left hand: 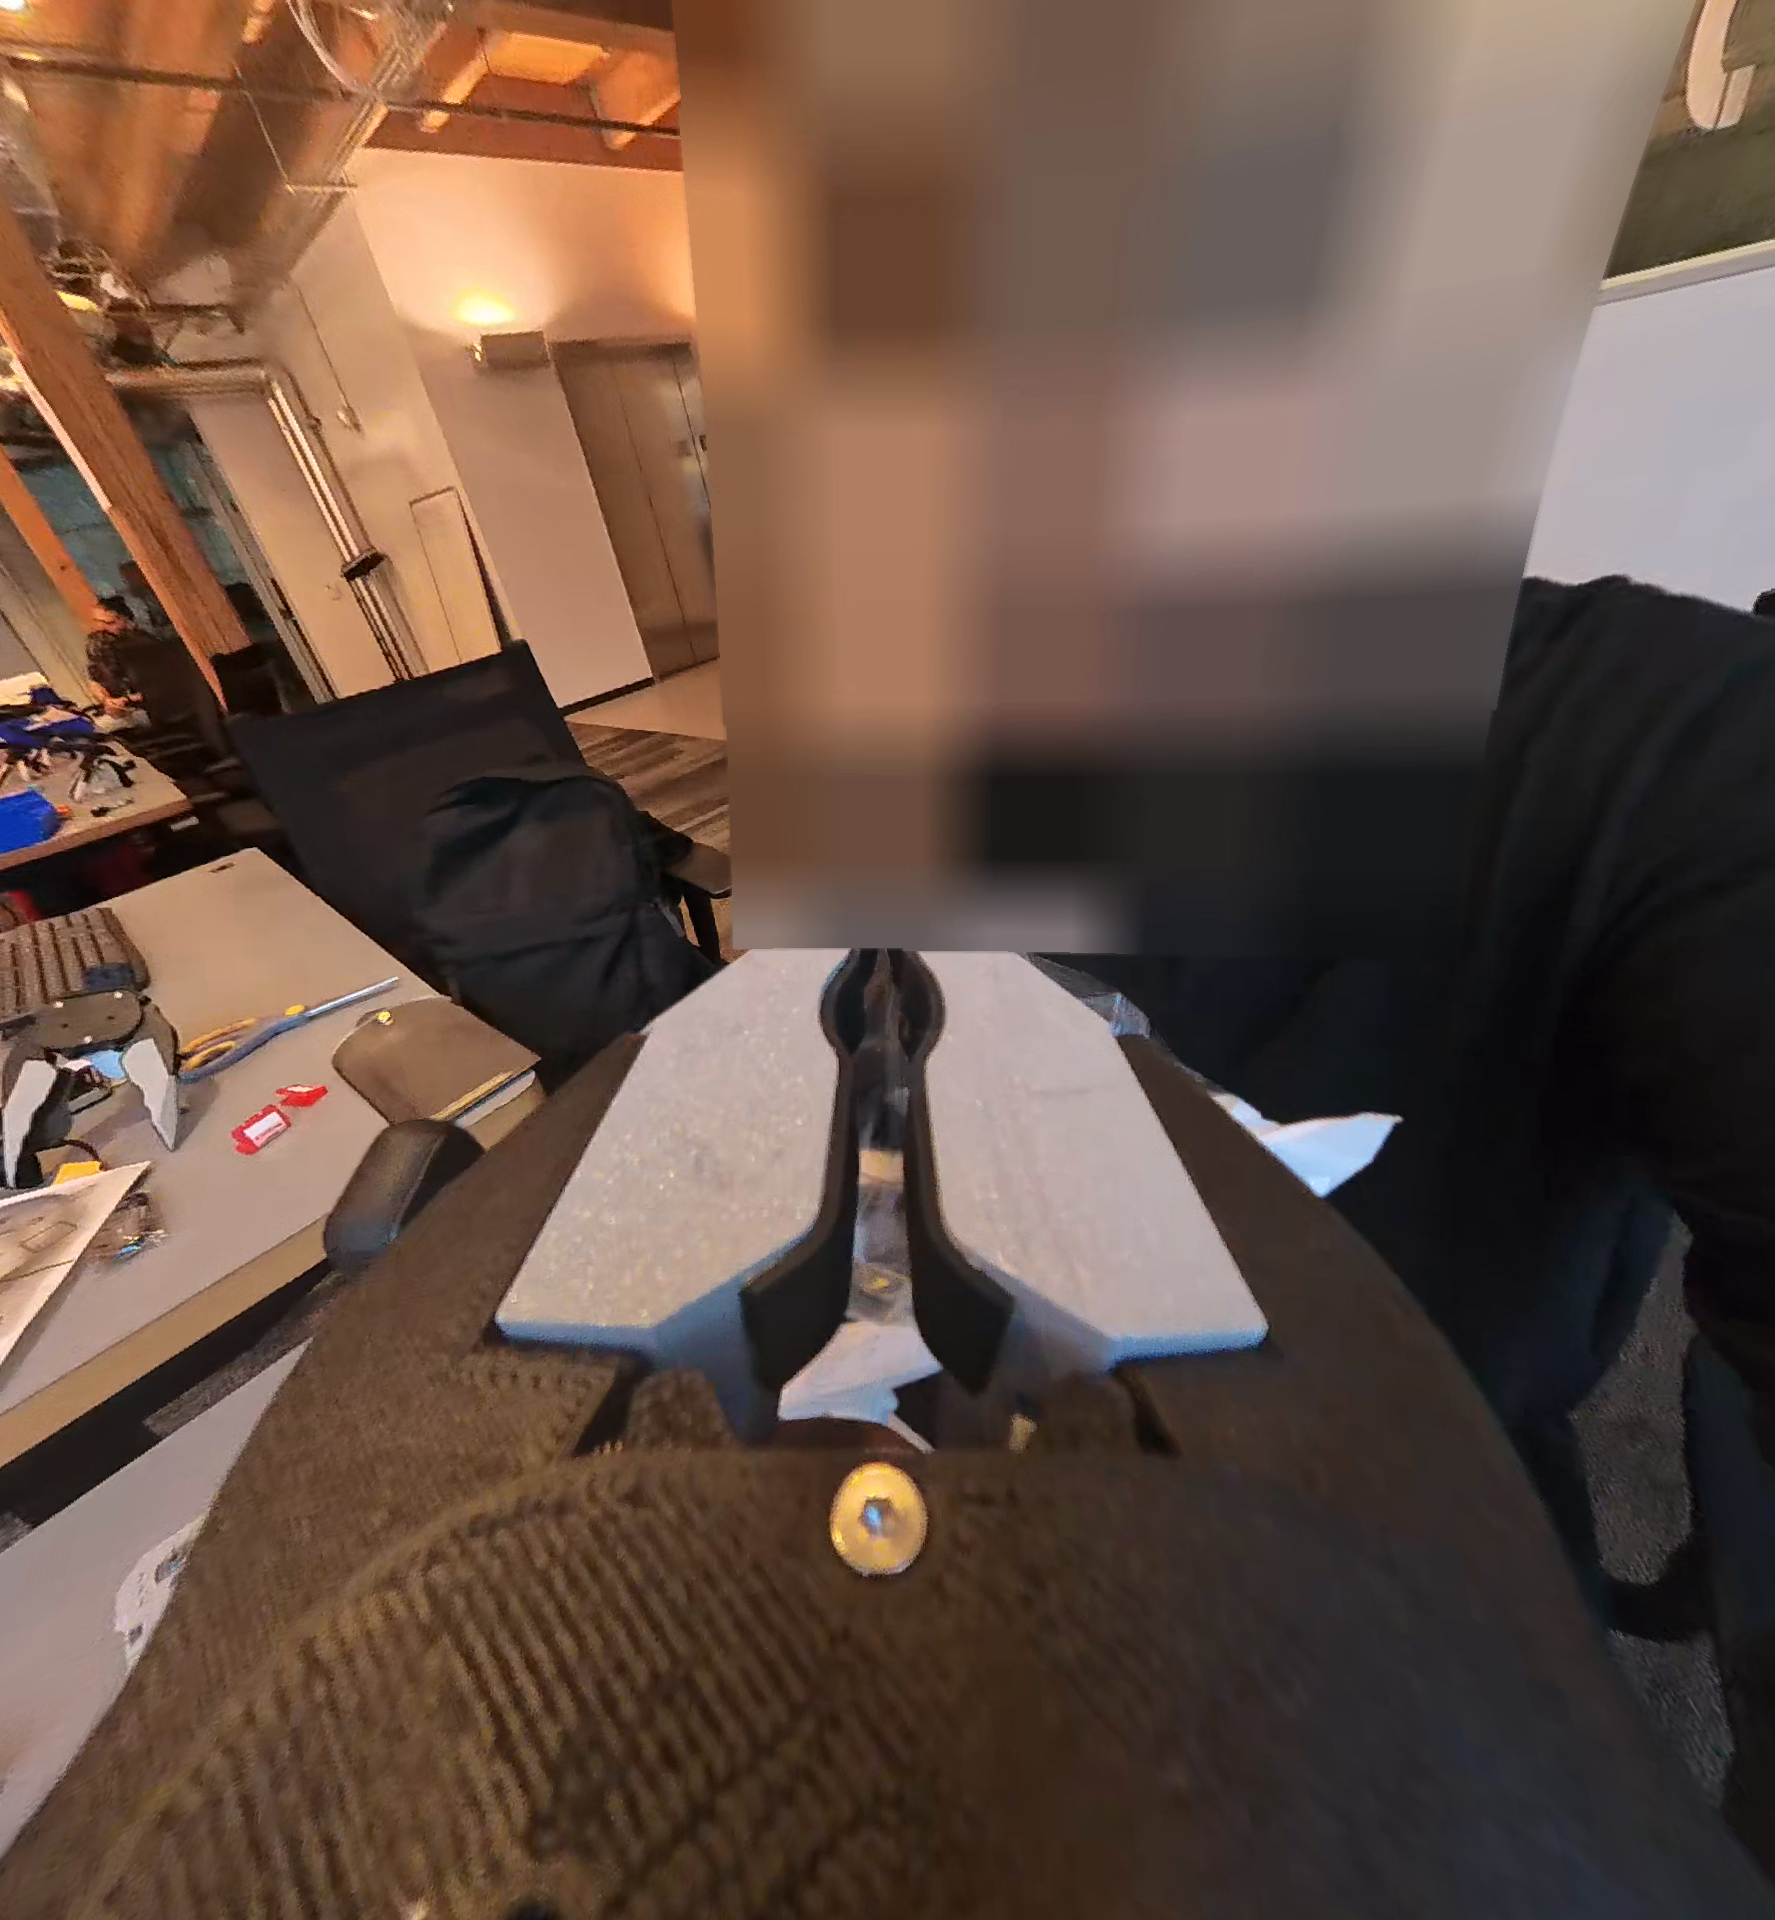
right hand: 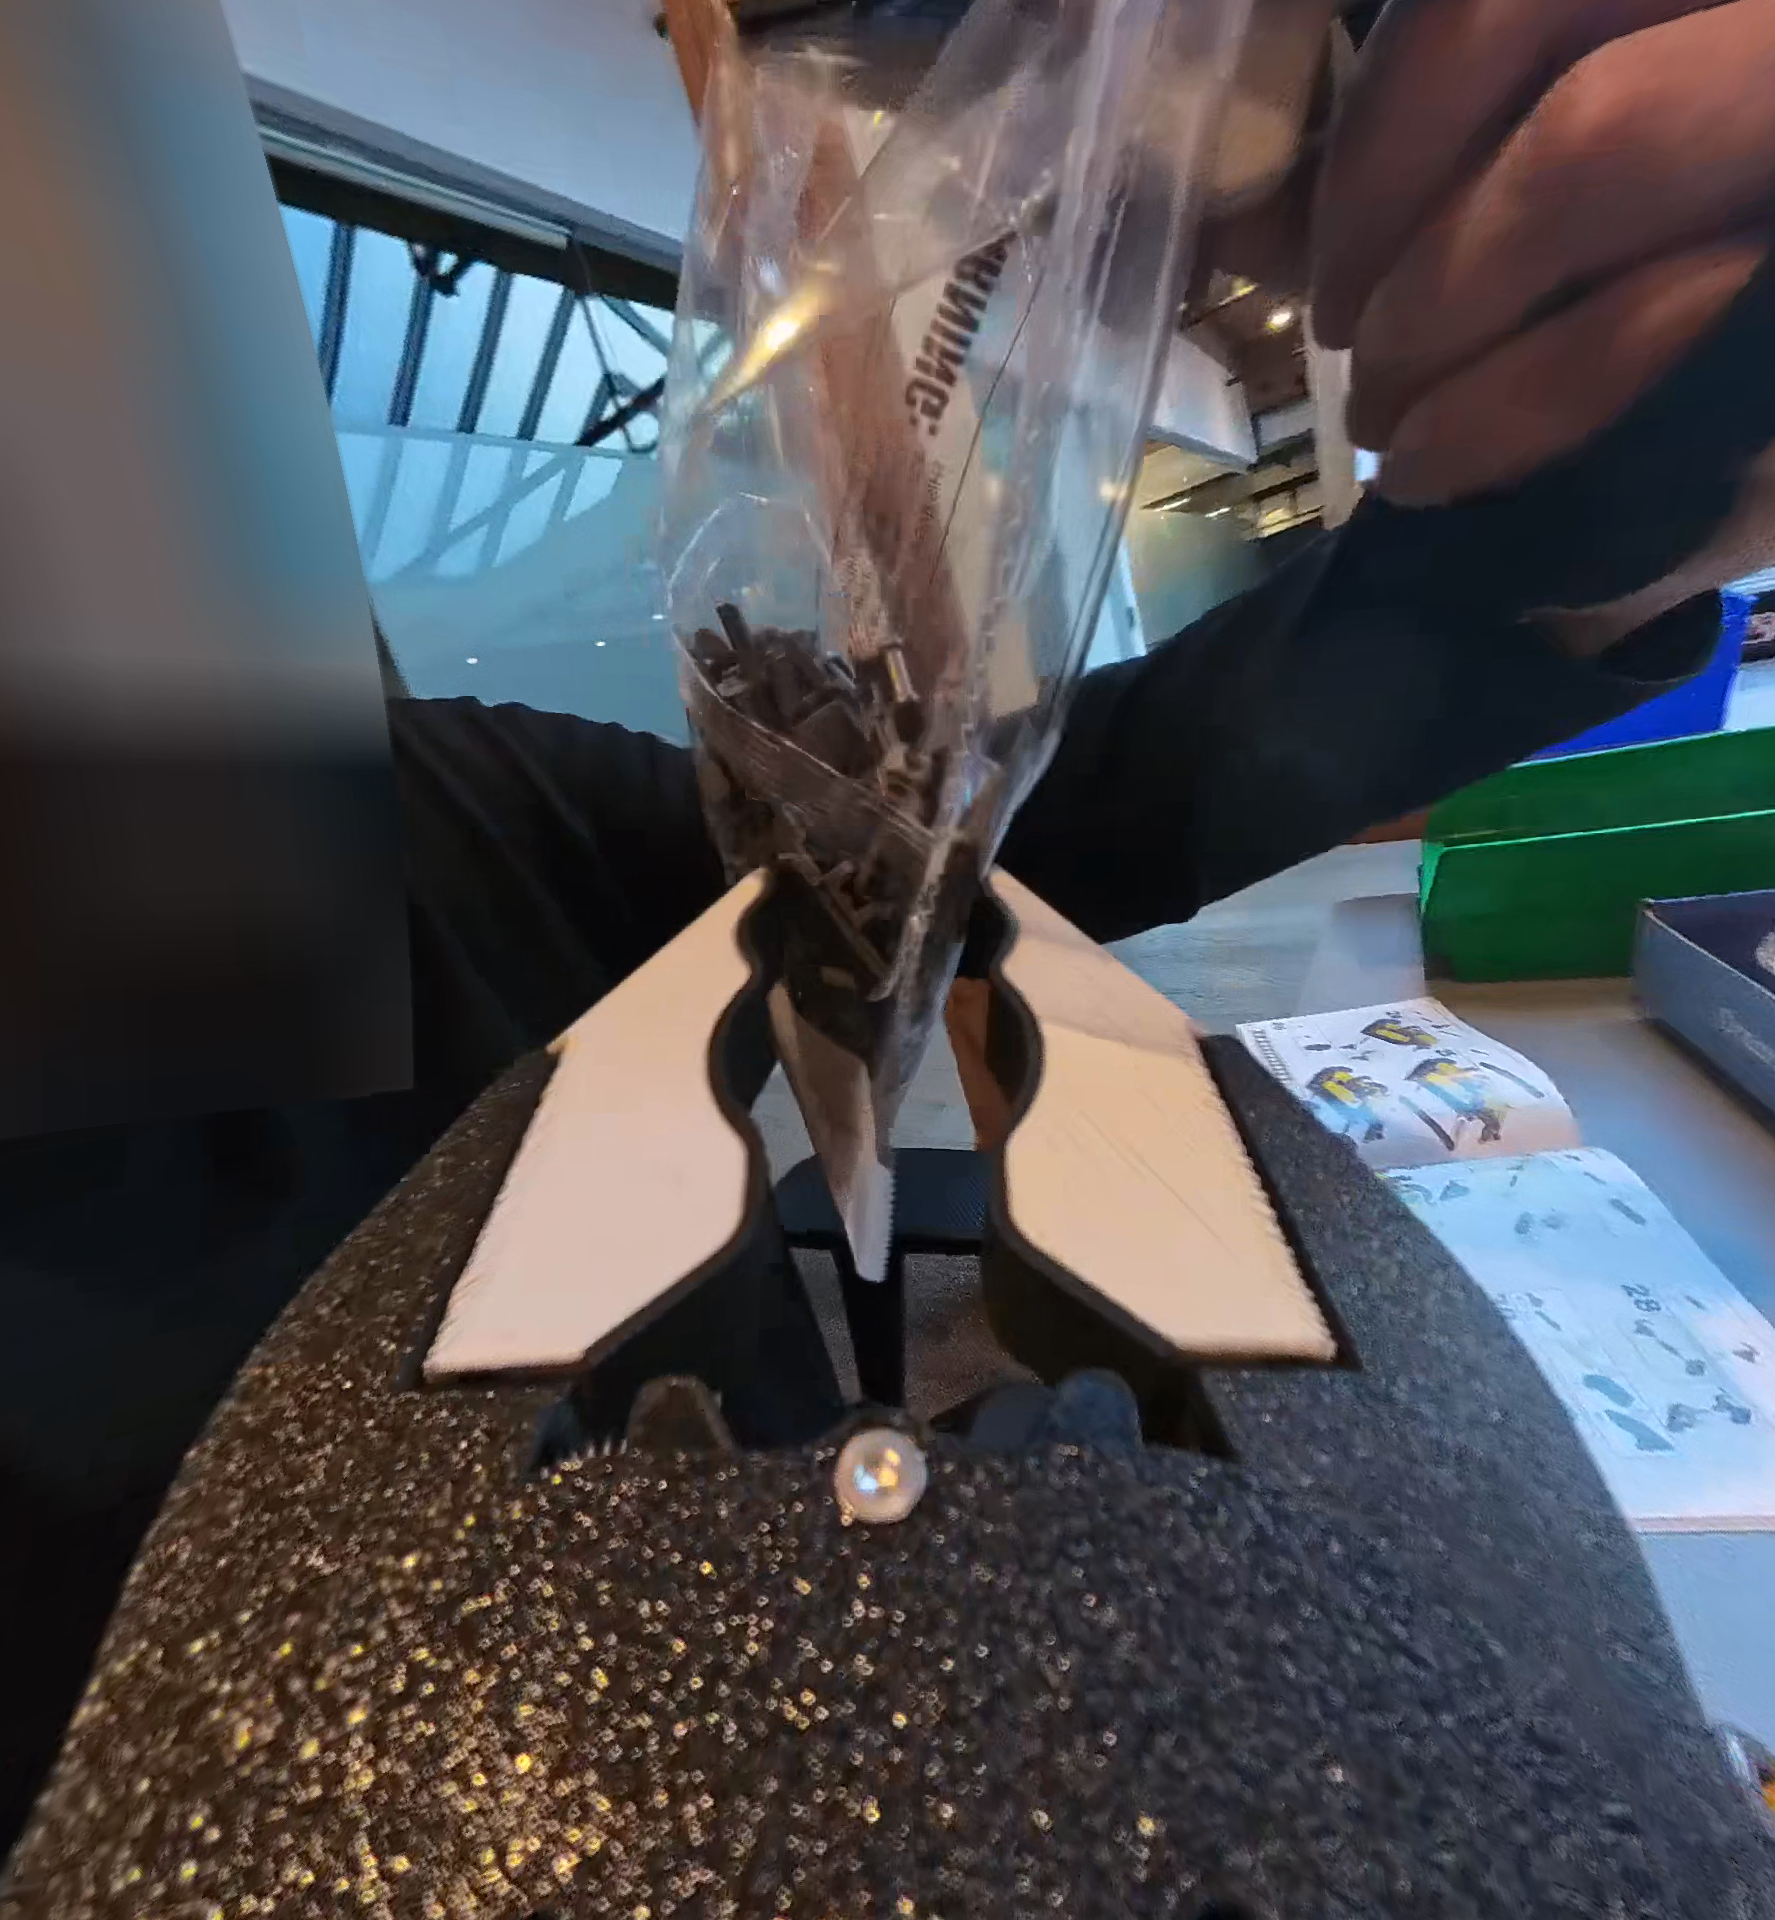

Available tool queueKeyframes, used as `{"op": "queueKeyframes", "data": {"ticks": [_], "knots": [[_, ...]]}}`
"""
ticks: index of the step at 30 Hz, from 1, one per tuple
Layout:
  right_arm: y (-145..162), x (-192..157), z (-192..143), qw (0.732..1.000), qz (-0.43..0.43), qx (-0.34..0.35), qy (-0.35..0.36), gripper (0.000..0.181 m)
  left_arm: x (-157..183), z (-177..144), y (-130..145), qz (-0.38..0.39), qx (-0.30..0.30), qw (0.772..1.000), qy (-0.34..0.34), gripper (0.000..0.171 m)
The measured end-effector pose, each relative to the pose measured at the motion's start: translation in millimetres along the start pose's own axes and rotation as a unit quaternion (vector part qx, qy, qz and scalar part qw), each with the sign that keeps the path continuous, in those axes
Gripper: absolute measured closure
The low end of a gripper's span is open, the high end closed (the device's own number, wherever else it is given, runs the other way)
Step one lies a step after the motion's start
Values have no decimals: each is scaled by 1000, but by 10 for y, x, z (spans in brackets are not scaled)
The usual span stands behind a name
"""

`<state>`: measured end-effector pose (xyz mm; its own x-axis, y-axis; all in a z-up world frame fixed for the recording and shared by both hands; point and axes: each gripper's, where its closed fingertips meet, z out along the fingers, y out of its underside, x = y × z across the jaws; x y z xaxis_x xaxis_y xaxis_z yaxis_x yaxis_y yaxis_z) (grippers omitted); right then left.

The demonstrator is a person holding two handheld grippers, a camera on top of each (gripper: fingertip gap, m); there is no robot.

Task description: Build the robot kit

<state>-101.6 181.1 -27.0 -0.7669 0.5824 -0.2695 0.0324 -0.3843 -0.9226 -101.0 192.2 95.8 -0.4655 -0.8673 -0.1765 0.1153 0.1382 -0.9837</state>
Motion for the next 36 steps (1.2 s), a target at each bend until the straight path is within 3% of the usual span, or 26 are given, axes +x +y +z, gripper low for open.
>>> {"op": "queueKeyframes", "data": {"ticks": [5,7,9,12,15,18,19,21,23,25,27,30,33,36], "knots": [[-39,124,-193,997,-13,5,71,159,-113,-183,86,-42,18,997,-54,171],[-75,216,-312,993,-9,11,115,169,-198,-346,161,-63,15,992,-110,166],[-71,339,-444,986,-8,10,168,171,-280,-582,203,-87,23,978,-189,149],[-63,458,-620,974,-10,11,226,172,-272,-947,352,-117,29,948,-294,148],[-110,465,-717,972,1,25,233,172,-159,-1088,678,-179,1,918,-354,128],[-155,506,-791,968,1,34,247,172,23,-872,1110,-234,-64,902,-357,87],[-154,524,-809,967,3,34,251,172,60,-781,1254,-246,-91,895,-361,81],[-138,564,-831,965,5,33,259,172,84,-594,1440,-258,-116,886,-369,89],[-117,590,-828,965,5,30,262,173,59,-448,1571,-275,-117,876,-378,103],[-106,580,-801,966,1,31,255,173,-7,-401,1686,-289,-109,863,-399,107],[-105,542,-768,969,-3,35,243,173,-66,-414,1735,-277,-91,859,-420,131],[-98,533,-788,968,-17,33,248,173,-107,-424,1728,-256,-72,858,-439,135],[-34,587,-867,957,-50,-2,286,165,-144,-469,1781,-207,-112,844,-482,149],[-24,582,-894,948,-80,-21,307,163,-155,-472,1780,-159,-154,834,-505,150]]}}
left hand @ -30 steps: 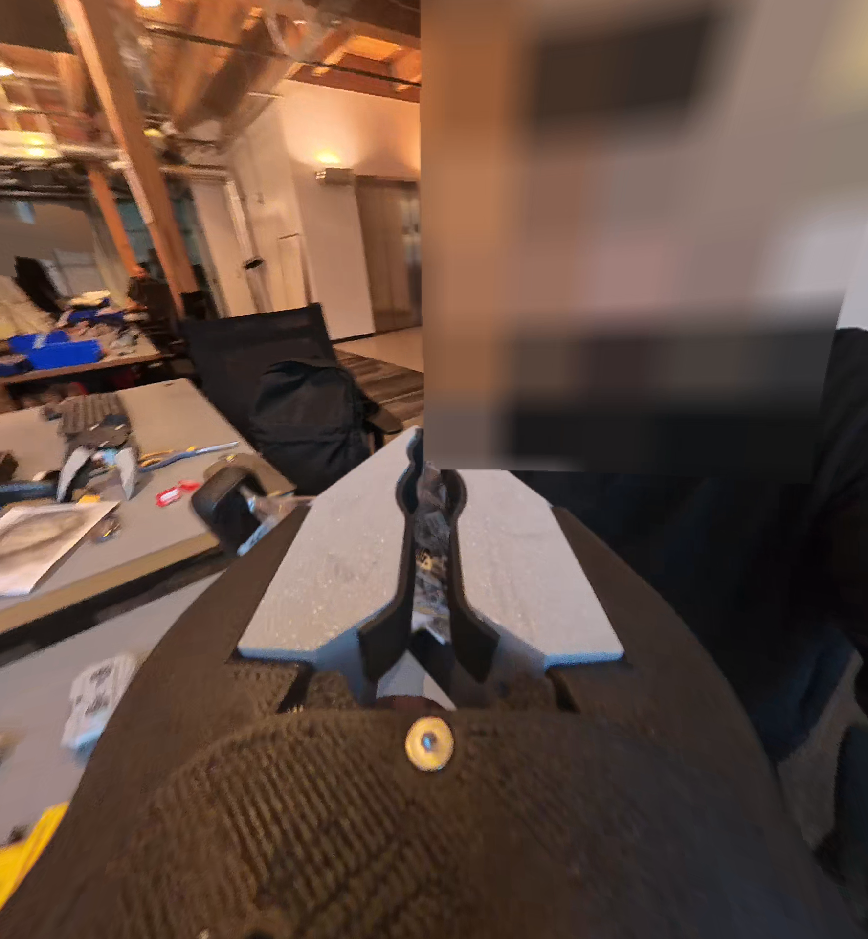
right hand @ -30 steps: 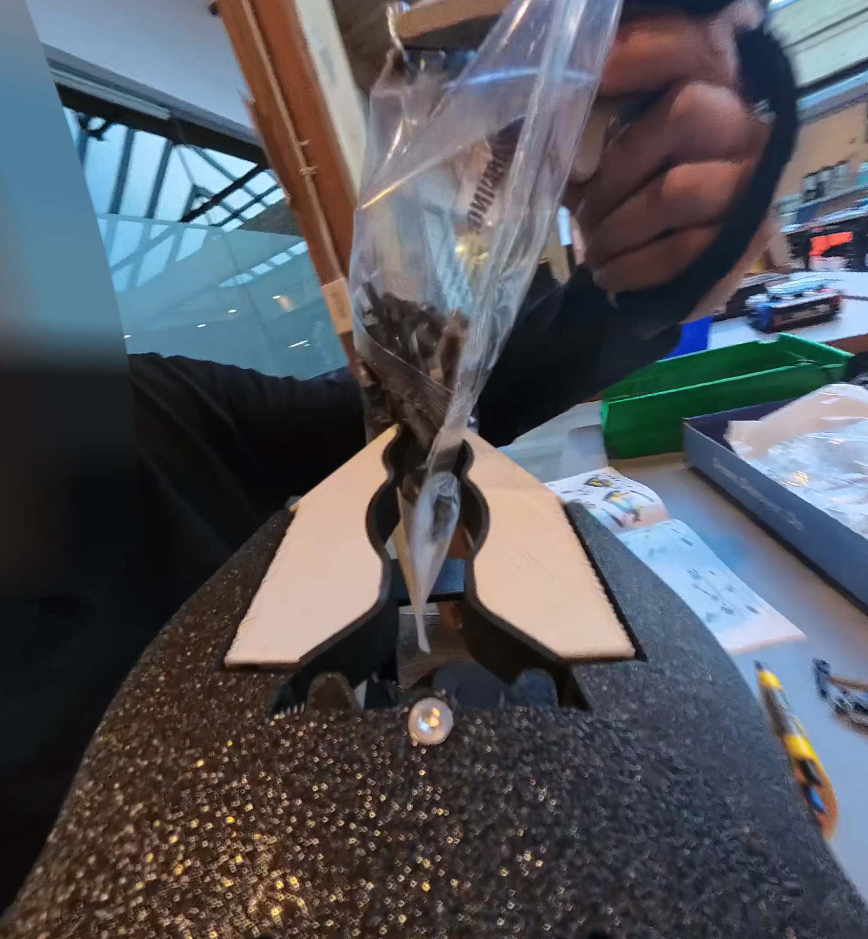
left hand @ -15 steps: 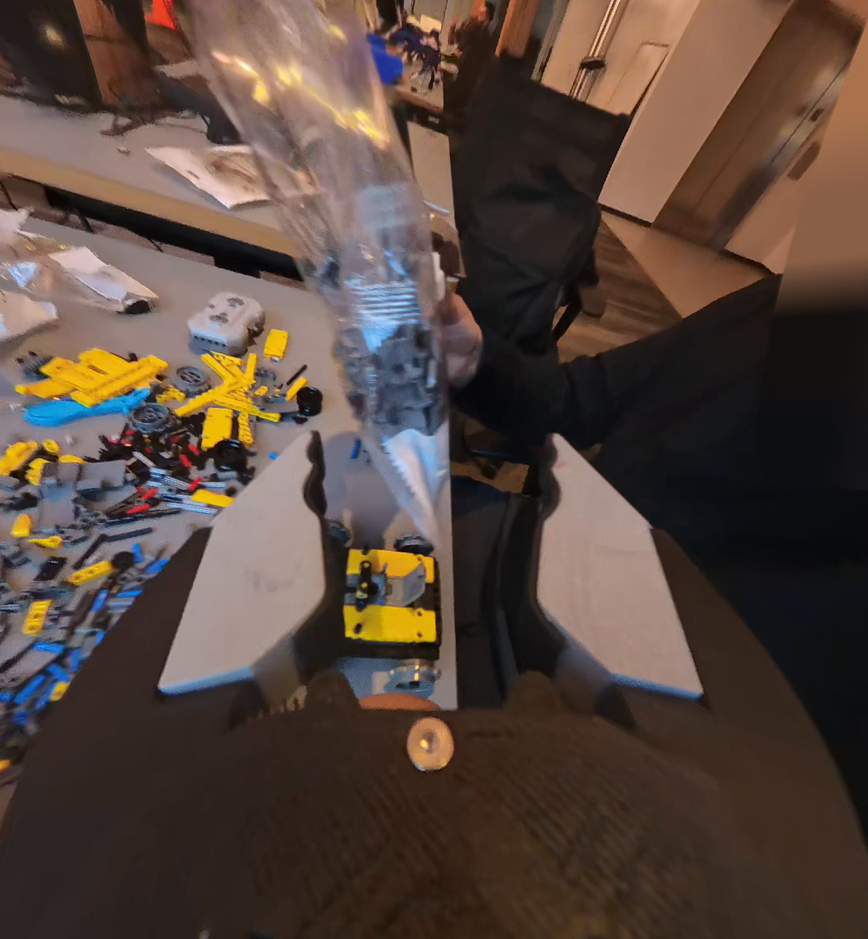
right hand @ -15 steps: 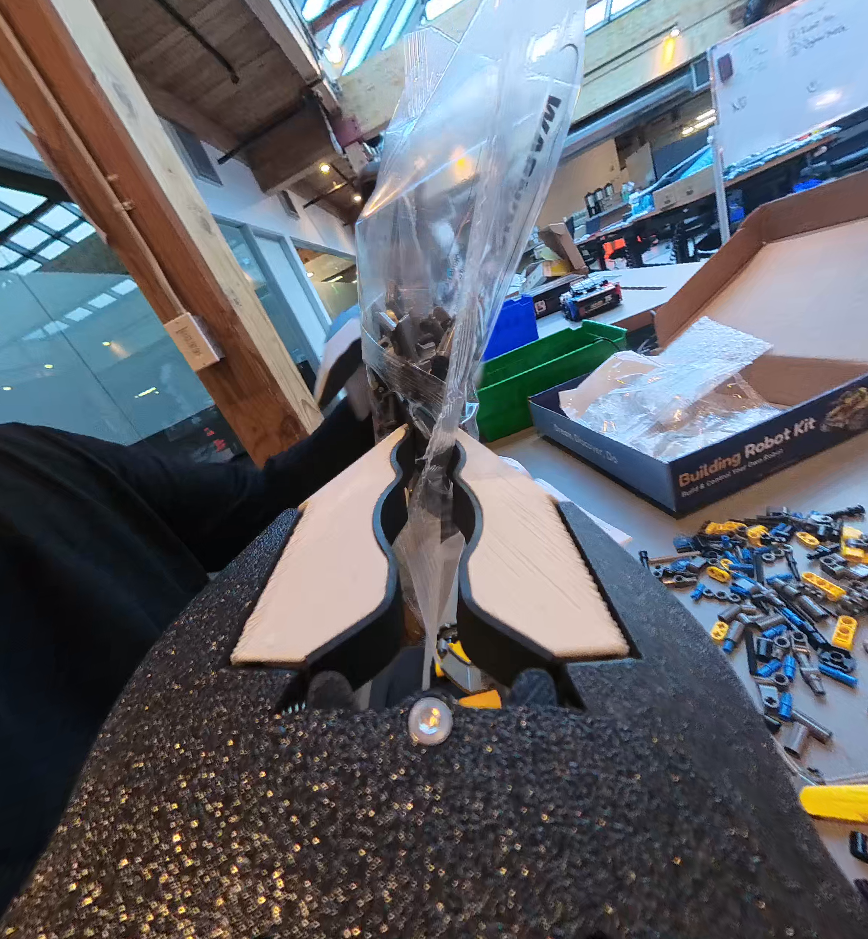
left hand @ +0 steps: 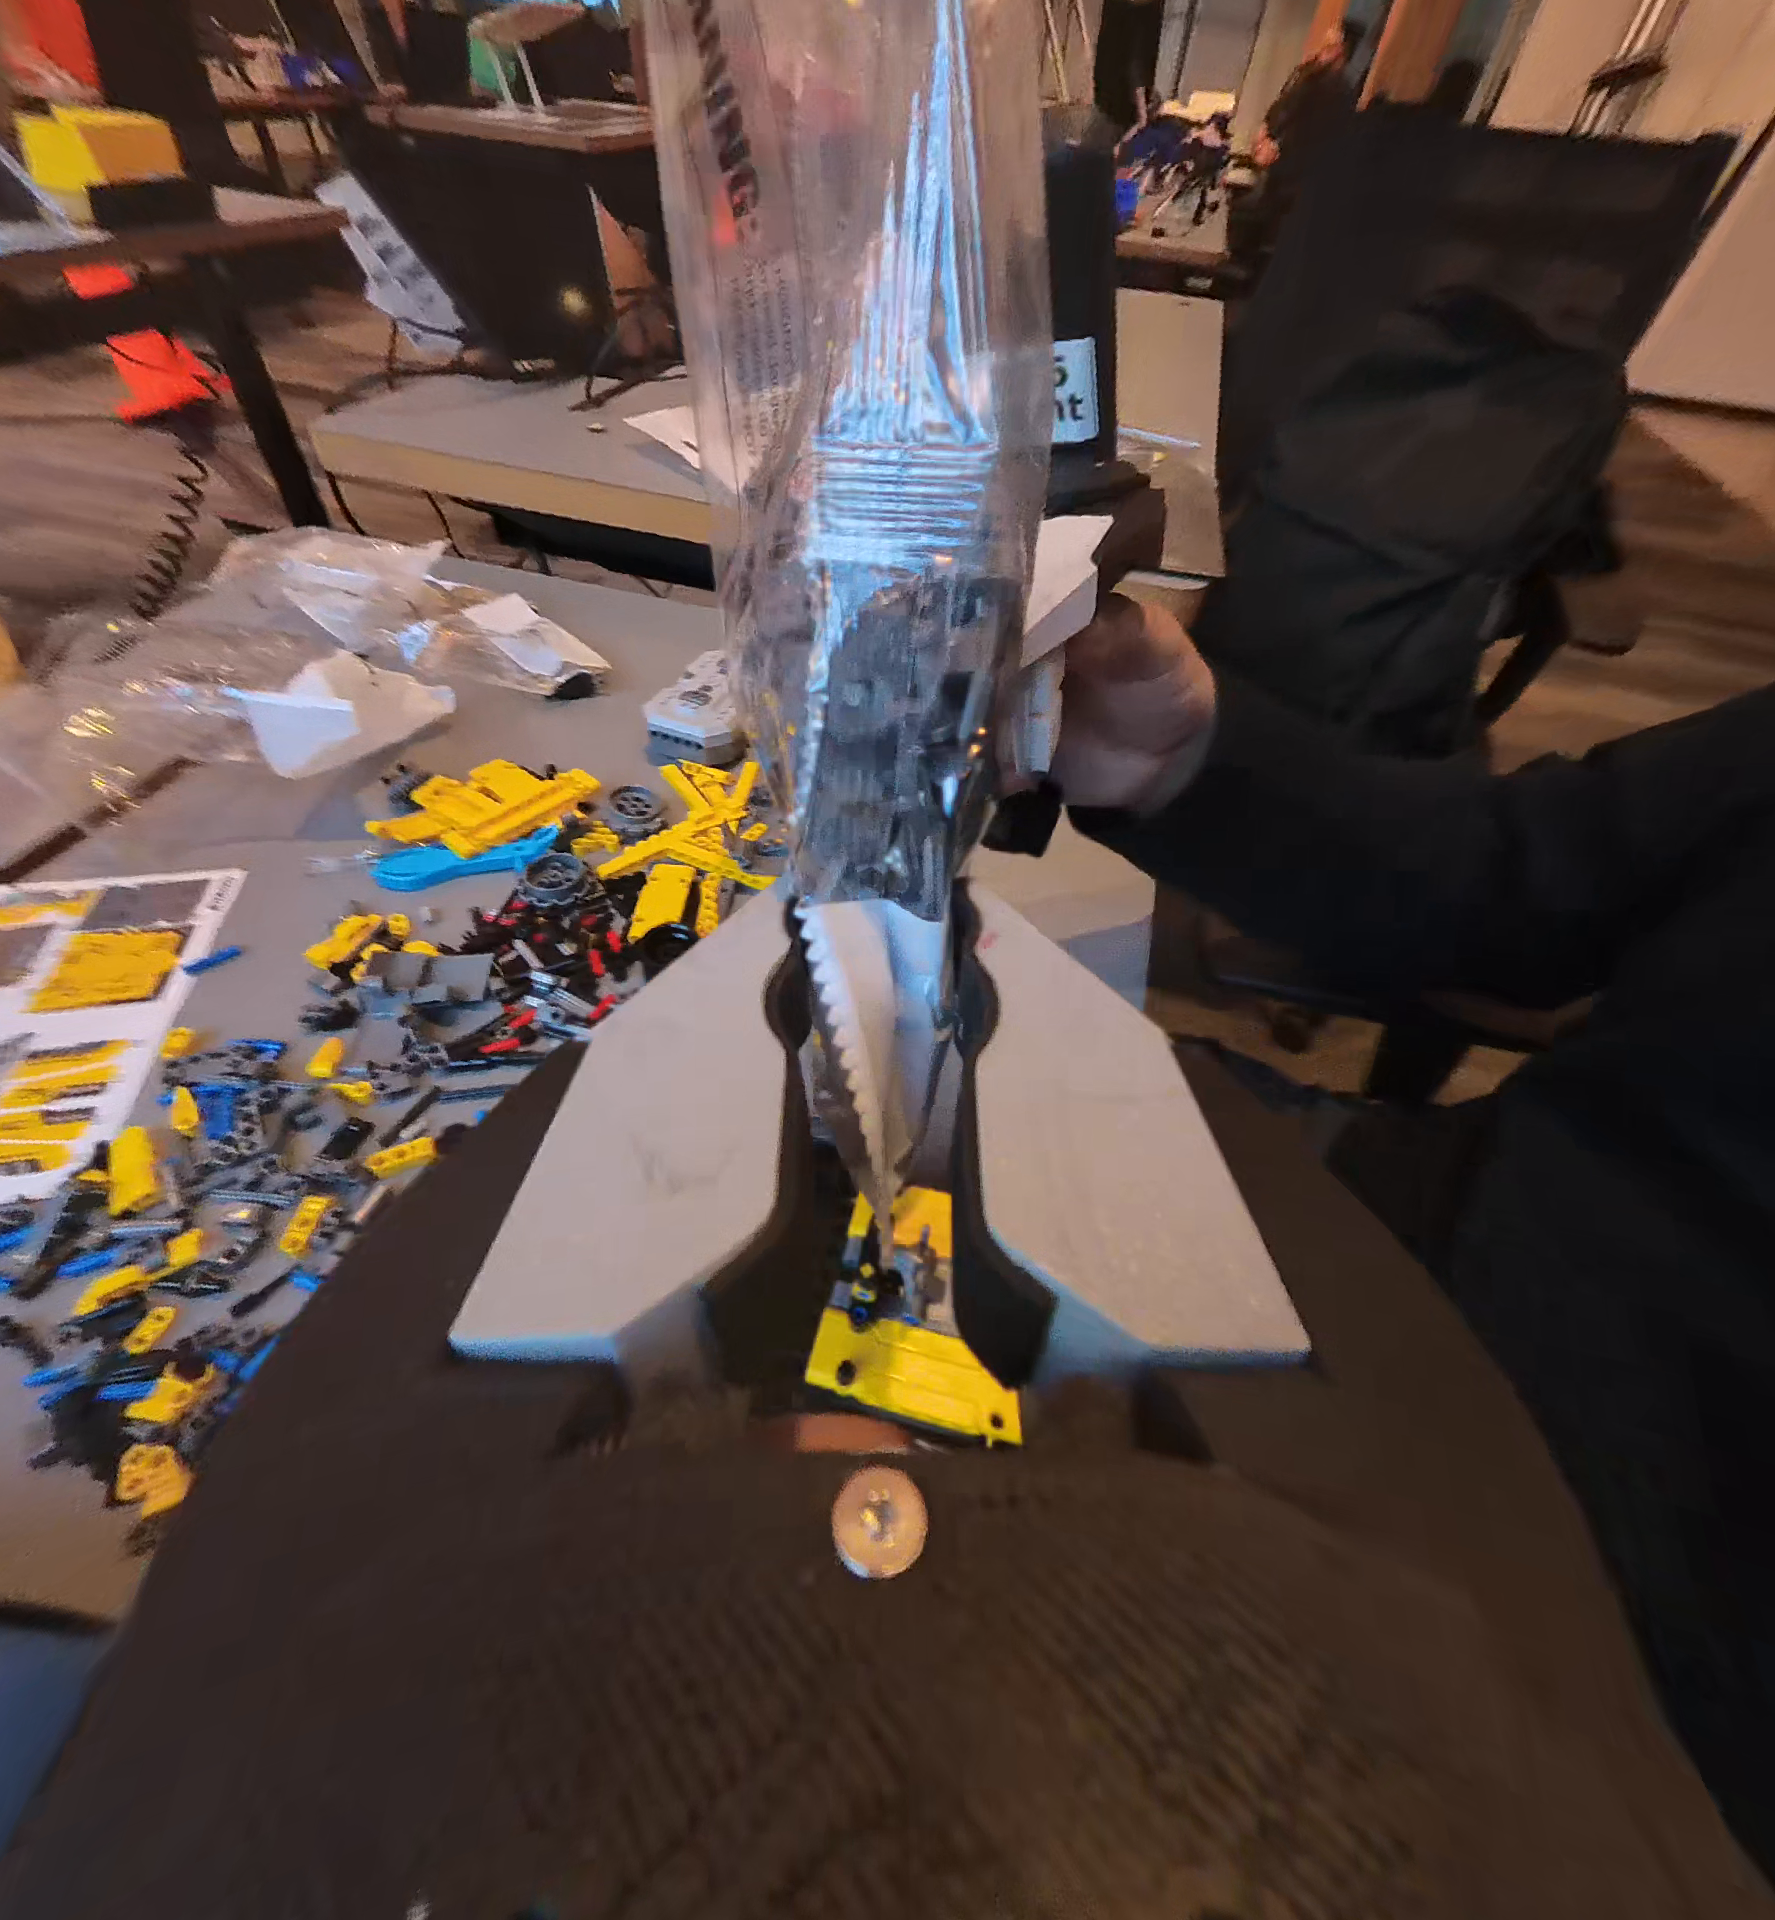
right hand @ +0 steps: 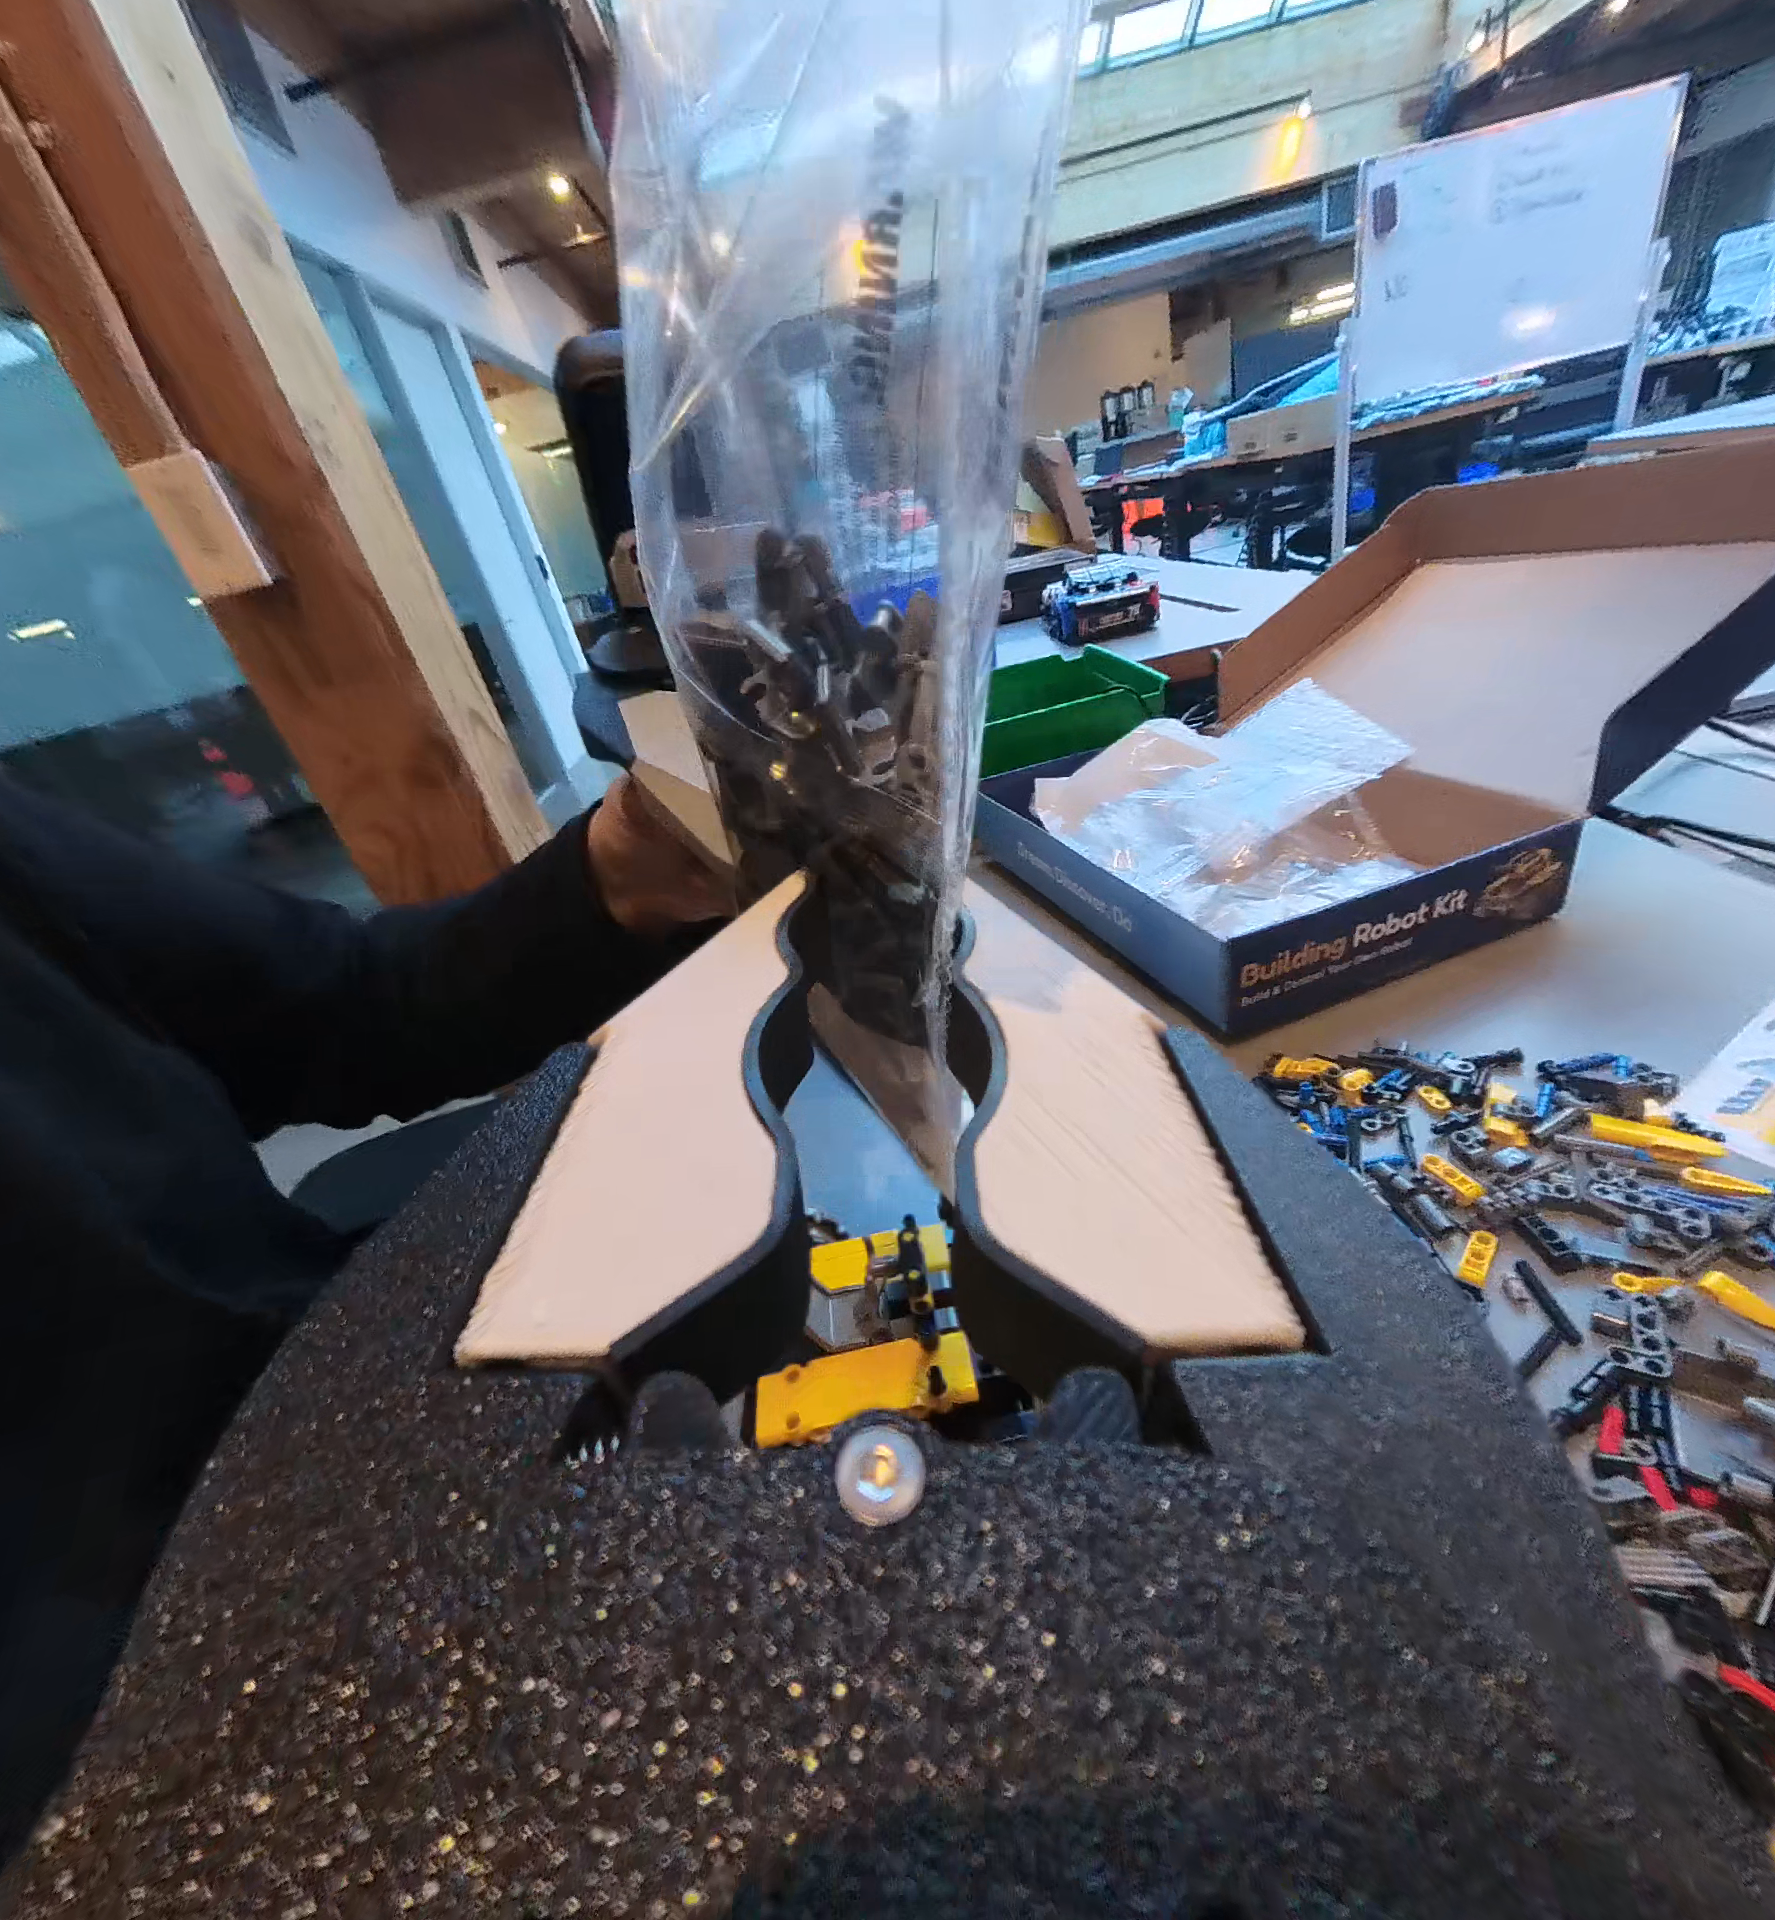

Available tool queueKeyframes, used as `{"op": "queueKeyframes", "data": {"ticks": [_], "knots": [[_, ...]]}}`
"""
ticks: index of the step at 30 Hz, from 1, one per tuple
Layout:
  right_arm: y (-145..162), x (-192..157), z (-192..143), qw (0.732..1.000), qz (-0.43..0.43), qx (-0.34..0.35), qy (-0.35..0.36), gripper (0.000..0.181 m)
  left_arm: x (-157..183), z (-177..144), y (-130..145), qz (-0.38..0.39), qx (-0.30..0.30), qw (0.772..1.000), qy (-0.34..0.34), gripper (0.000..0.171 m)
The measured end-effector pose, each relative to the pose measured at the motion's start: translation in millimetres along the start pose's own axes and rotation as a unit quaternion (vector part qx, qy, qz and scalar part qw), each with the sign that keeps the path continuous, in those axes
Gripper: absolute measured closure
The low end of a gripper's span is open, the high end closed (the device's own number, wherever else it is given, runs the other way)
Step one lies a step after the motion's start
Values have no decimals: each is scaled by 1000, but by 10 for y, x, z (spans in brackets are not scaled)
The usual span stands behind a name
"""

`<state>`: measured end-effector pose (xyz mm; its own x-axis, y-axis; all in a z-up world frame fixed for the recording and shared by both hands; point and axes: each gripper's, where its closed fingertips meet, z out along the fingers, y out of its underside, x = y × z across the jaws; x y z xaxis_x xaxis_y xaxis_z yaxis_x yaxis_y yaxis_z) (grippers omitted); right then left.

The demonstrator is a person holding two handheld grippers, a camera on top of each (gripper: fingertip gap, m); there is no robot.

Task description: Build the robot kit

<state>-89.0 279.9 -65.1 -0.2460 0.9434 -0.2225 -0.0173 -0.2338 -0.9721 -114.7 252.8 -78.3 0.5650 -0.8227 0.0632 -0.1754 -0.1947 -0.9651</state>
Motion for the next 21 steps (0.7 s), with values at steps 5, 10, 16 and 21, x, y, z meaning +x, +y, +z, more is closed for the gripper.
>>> {"op": "queueKeyframes", "data": {"ticks": [5,10,16,21], "knots": [[-91,-59,-62,1000,-10,5,-2,161,102,55,-67,-106,27,992,61,152],[-120,-127,-110,999,-32,-1,1,156,166,119,-80,-185,63,973,127,153],[56,186,-269,980,-118,-101,123,150,-327,-143,-166,359,-46,871,-331,152],[-35,56,-251,996,-42,-47,56,138,-314,-271,-316,534,-35,724,-435,152]]}}
